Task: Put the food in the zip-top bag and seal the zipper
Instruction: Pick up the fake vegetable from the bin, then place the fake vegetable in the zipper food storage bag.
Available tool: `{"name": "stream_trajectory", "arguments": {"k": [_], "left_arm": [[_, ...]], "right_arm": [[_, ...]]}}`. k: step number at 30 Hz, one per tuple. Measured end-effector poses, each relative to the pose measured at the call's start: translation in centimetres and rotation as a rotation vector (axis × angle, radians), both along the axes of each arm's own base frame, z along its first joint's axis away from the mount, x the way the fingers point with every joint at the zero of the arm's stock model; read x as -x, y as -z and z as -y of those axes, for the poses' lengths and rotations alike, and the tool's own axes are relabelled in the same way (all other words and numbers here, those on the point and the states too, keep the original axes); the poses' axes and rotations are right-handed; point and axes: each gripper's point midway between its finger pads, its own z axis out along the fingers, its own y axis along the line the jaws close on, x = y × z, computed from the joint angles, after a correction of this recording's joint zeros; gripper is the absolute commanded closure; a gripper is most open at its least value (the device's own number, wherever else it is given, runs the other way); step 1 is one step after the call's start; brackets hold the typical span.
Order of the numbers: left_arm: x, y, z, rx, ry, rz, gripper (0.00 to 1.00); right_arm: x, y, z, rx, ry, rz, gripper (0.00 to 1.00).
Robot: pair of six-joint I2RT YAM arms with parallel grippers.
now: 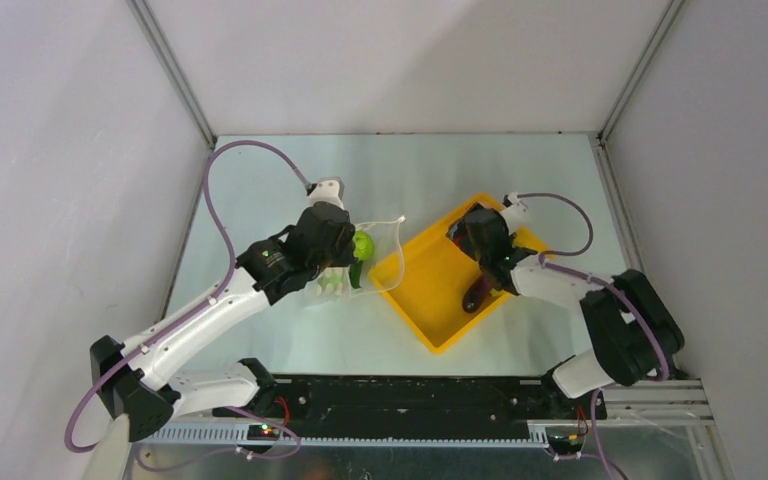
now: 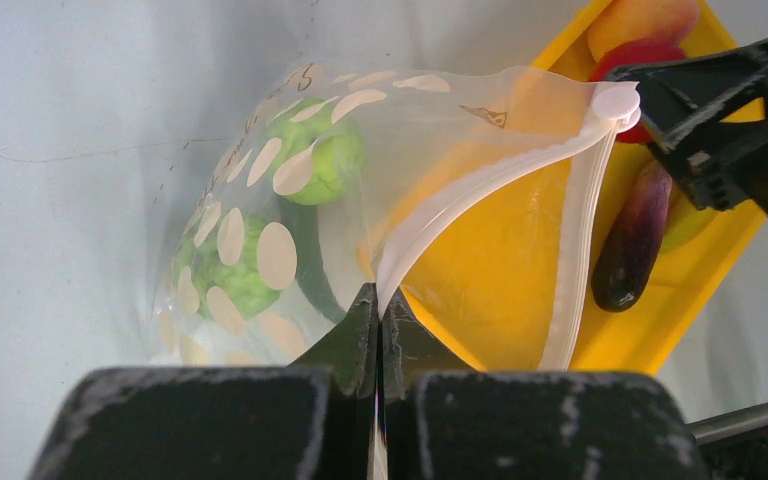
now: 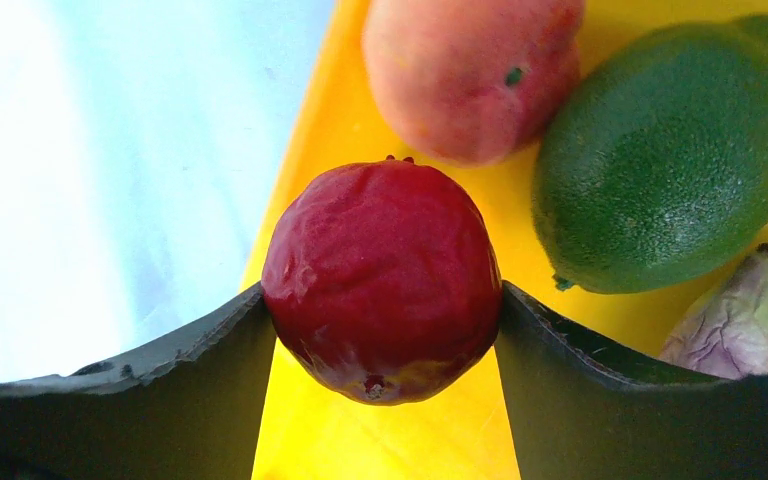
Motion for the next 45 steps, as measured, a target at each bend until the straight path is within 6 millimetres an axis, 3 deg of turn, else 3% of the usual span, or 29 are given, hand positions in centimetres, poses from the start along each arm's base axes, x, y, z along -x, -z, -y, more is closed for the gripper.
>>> {"name": "stream_trajectory", "arguments": {"k": [5,10,17,25,30,36,42,44,45], "left_arm": [[0.0,0.0,0.0,0.002,0.0,0.002,1.0],[-0.1,-0.1,0.1,0.005,0.002,0.005,1.0],[-0.1,-0.2,0.3,0.012,0.006,0.006,1.0],[-0.1,-0.2,0.4,0.015,0.009,0.006,1.0],[-0.1,-0.1,0.6,0.019,0.017,0.001,1.0],[-0.1,0.0,0.8,0.022,0.024,-0.004,1.0],[-0.1,0.0,0.9,0.026,0.027,-0.003,1.0],[-0.1,0.0,1.0,0.025,0.028,-0.005,1.0],[-0.1,0.1,1.0,0.024,0.029,-0.006,1.0]], "right_arm": [[0.7,-4.7,-0.7,-0.006,-0.088,0.095,0.52],[2.7,-8.7,-1.8,-0.025,-0.24,0.197,0.55],[6.9,-13.9,-6.6,-0.065,-0.61,0.392,0.55],[13.5,-19.5,-12.2,-0.088,-1.0,0.662,0.51],[14.7,-18.7,-14.0,-0.074,-1.085,0.671,0.43],[14.0,-15.6,-16.1,-0.041,-1.115,0.549,0.38],[13.4,-15.4,-17.5,-0.028,-1.117,0.511,0.31],[13.2,-15.3,-17.7,-0.023,-1.11,0.502,0.25],[12.9,-15.2,-17.9,-0.02,-1.105,0.496,0.16]]}}
